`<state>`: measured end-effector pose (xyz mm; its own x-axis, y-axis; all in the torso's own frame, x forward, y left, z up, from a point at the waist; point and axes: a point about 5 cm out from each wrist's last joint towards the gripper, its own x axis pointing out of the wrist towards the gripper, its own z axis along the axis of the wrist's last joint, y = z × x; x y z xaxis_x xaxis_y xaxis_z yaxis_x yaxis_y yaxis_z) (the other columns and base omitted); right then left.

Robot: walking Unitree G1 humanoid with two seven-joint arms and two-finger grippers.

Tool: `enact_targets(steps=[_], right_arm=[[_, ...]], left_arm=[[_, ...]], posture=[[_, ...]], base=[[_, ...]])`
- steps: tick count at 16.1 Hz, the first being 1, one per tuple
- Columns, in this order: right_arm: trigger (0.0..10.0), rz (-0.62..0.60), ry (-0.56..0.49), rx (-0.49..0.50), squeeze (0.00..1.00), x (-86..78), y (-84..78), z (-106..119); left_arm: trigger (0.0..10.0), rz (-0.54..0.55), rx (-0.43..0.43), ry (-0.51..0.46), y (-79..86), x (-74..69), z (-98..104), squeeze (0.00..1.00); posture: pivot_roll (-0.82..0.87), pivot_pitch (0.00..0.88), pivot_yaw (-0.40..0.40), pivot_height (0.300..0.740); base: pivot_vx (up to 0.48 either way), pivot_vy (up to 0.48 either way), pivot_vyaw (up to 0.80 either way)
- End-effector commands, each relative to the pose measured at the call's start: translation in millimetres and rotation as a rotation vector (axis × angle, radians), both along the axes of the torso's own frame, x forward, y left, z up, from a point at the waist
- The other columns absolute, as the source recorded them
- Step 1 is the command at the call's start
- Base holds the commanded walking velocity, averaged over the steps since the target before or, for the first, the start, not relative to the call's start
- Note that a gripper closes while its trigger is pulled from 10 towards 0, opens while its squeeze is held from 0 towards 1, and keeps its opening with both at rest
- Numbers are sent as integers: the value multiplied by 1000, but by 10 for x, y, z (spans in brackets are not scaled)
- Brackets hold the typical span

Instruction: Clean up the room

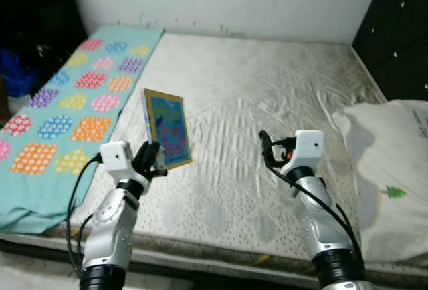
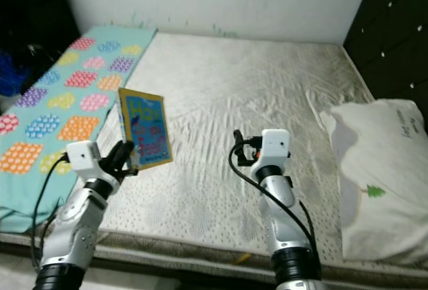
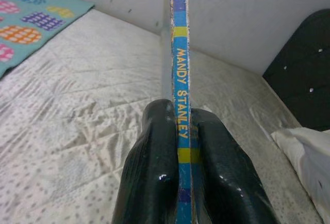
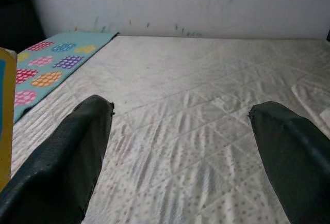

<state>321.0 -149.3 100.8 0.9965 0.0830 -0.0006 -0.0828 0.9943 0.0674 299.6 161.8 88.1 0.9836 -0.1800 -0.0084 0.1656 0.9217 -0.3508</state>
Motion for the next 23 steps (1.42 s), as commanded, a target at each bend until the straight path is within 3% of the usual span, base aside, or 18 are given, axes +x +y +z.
enact_targets(steps=[1,6,12,20,23], right_arm=[[10000,5,0,-4,0,12,10,-1],[10000,-12,0,-21,0,26,-34,-8],[10000,-14,-3,-30,0,26,-50,-10],[10000,-7,-6,-40,0,28,-48,-16],[10000,-2,-9,-48,0,29,-40,-14]], left_arm=[[10000,21,7,-31,24,35,82,0],[10000,29,10,-34,21,41,94,0],[10000,22,2,-30,-3,36,93,0],[10000,18,-1,-27,-11,42,90,0],[10000,35,-20,-43,-1,51,108,0]], posture=[[-89,0,-1,740],[-87,0,-1,740],[-92,0,-3,740],[-95,0,-3,740],[-96,0,-2,740]], base=[[0,0,-650],[0,0,0],[0,-385,-632],[0,-379,0],[0,0,0]])
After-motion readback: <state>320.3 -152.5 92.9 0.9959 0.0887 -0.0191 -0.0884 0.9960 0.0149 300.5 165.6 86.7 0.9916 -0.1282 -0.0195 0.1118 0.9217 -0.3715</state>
